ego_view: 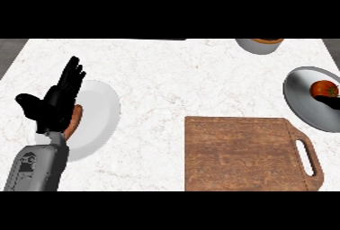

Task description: Pick the tomato from the cutting board and place it in the pan

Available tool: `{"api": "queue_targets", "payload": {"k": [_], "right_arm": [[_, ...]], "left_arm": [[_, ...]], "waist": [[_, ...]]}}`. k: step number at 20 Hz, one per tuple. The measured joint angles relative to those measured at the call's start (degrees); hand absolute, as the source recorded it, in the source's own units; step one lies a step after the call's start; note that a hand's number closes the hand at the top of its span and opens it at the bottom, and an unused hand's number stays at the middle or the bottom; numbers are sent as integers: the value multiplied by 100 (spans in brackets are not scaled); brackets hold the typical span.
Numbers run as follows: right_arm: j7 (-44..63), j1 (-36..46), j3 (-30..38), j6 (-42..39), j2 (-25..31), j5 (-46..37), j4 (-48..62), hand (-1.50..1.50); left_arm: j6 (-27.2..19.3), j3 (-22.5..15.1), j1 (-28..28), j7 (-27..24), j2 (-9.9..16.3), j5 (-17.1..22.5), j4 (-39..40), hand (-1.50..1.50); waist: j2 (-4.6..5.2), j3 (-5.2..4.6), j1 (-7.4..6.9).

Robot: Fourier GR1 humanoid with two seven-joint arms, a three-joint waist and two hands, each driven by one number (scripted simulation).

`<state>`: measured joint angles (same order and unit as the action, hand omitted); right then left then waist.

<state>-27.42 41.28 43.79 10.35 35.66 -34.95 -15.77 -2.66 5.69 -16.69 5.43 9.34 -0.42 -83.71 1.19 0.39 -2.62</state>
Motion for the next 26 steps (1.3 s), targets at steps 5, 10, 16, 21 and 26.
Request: {"api": "queue_targets", "payload": {"k": [5,10,16,21,26], "right_arm": [[-509,-213,492,-740,246,663,73,-150],[-993,-743,694,-1941,432,1160,7,-150],[-1311,-1631,772,-3082,625,1627,-580,-150],[-1075,-2370,845,-3561,525,2015,-1457,-150],[-442,-3113,906,-3930,173,2428,-2810,-150]], "left_arm": [[-15,53,102,44,49,-14,-19,0],[29,123,294,-94,91,4,19,0],[-20,204,361,15,138,7,-89,0],[-73,205,395,-2,98,-31,-42,0],[-57,212,479,11,110,-20,-167,0]], "waist": [[-58,-16,133],[-116,-34,269],[-169,-51,397],[-192,-68,486],[-187,-70,467]]}}
